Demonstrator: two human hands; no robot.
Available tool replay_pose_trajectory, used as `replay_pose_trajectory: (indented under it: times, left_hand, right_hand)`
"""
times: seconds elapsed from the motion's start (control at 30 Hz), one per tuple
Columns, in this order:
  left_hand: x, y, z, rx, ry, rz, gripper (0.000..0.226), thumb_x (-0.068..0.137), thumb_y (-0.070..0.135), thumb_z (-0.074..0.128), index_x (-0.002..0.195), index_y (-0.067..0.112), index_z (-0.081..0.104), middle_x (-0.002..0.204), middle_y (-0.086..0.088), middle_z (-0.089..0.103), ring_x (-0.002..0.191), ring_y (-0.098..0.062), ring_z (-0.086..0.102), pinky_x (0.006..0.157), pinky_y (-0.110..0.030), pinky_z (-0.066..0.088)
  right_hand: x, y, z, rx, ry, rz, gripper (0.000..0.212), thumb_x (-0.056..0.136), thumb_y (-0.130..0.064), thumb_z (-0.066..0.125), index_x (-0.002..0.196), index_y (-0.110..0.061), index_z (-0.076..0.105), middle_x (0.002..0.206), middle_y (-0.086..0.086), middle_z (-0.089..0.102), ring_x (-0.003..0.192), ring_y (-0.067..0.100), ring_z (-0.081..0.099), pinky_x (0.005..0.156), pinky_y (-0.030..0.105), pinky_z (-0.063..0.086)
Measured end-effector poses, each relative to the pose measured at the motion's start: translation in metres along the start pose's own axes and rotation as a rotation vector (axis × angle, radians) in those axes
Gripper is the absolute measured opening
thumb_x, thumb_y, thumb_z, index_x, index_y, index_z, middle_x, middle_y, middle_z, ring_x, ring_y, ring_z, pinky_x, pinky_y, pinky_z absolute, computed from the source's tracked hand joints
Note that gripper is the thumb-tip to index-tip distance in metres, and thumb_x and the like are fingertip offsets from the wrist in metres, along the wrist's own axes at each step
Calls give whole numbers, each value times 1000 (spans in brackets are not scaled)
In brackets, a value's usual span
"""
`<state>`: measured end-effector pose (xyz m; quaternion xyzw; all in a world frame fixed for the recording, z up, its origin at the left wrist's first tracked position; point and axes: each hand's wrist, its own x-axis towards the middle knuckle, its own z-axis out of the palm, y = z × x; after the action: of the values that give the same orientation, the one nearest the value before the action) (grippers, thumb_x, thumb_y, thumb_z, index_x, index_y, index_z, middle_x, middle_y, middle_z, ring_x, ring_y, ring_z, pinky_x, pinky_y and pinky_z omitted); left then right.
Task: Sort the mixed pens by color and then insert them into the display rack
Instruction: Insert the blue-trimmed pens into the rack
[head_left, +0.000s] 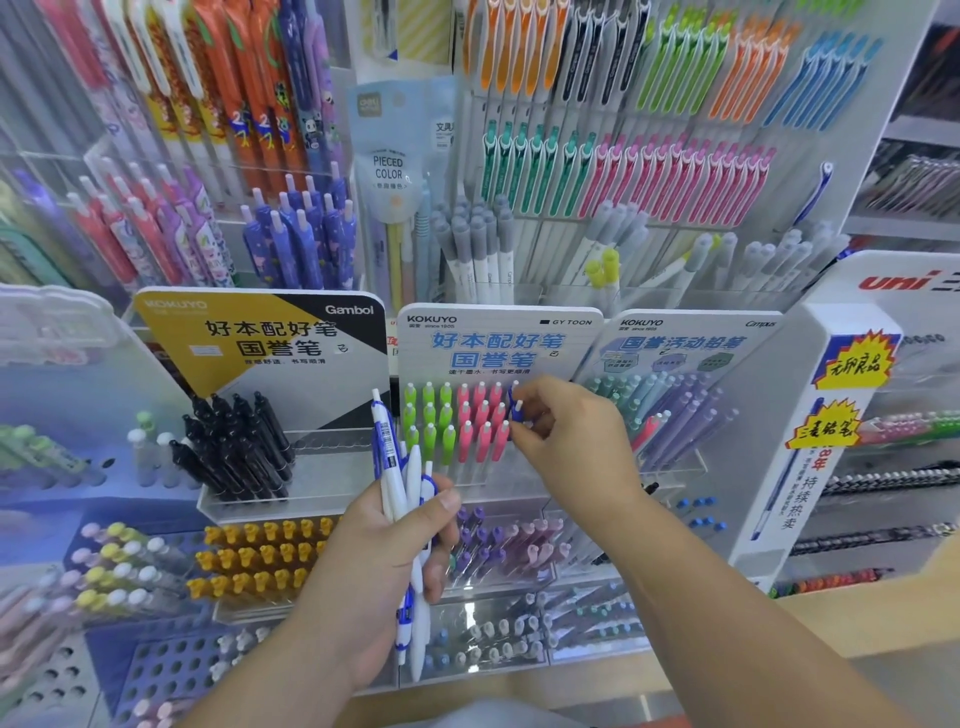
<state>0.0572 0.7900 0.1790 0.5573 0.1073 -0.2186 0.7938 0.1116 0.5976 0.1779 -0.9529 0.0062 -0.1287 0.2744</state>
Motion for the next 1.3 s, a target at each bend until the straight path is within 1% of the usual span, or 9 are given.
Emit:
replay_pose_trajectory:
  times: [0.17, 0.27, 0.37, 0.53, 0.7, 0.8, 0.93, 1.1, 1.3]
  left_hand:
    - [-1, 3, 3, -42, -83, -20, 35, 77, 25, 69, 107, 8, 63, 71, -11, 56, 46, -19, 36, 47, -28, 36]
    - [-1, 3, 6, -55, -131, -38, 32, 80, 21, 67, 109, 9, 64, 72, -12, 56, 46, -20, 35, 46, -28, 34]
    - [-1, 2, 12, -40, -179, -42, 25, 80, 20, 68, 103, 12, 64, 72, -14, 55, 45, -21, 36, 45, -27, 34]
    - [1, 2, 20, -25, -208, -37, 25, 84, 14, 65, 106, 4, 58, 70, -14, 55, 45, -21, 39, 45, -28, 36]
    - [0, 2, 24, 10, -252, -62, 30, 82, 15, 75, 106, 6, 60, 75, -20, 61, 47, -24, 46, 45, -28, 39]
    - [-2, 4, 25, 28, -272, -81, 26, 79, 22, 69, 104, 14, 66, 82, -21, 67, 52, -27, 53, 46, -29, 41]
    - [-3, 4, 24, 35, -210, -87, 36, 75, 22, 69, 106, 8, 58, 77, -17, 66, 48, -22, 49, 43, -27, 38]
    - [-1, 7, 22, -42, -187, -98, 27, 77, 17, 68, 100, 6, 60, 73, -20, 60, 43, -21, 41, 41, -24, 34]
    - [-1, 7, 22, -16, -243, -113, 27, 74, 21, 70, 97, 9, 62, 75, -21, 62, 41, -21, 42, 40, -23, 30]
  right_hand:
    - [-8, -2, -11, 6, 18, 7, 31, 84, -21, 75, 113, -22, 66, 85, -10, 65, 65, 7, 59, 69, 31, 54]
    - [-20, -9, -18, 166, 100, 32, 10, 86, -20, 73, 95, -22, 70, 70, -11, 61, 59, 6, 55, 60, 28, 50]
    - [-31, -25, -25, 476, -111, 143, 8, 83, -24, 79, 79, -21, 73, 65, -2, 65, 56, 3, 53, 56, 21, 45]
    - [-39, -31, -31, 801, -362, 218, 12, 84, -20, 79, 80, -11, 72, 69, 20, 69, 61, 38, 67, 68, 50, 55]
    - [-41, -31, -38, 888, -410, 263, 13, 87, -11, 75, 80, -3, 67, 66, 24, 63, 53, 27, 60, 61, 38, 51]
    - [-39, -29, -41, 849, -302, 340, 14, 88, -13, 73, 78, -6, 66, 65, 11, 59, 56, 16, 55, 60, 29, 46]
    - [-32, -21, -50, 878, -158, 412, 12, 88, -13, 72, 86, -3, 66, 70, 10, 63, 60, 14, 59, 58, 30, 45]
    - [-35, -16, -53, 1061, -281, 383, 23, 90, -2, 66, 112, -5, 68, 90, 11, 73, 70, 18, 64, 63, 27, 49]
    - [-36, -3, -59, 1110, -322, 365, 18, 82, -15, 71, 99, -10, 71, 103, 23, 71, 78, 20, 66, 67, 29, 49]
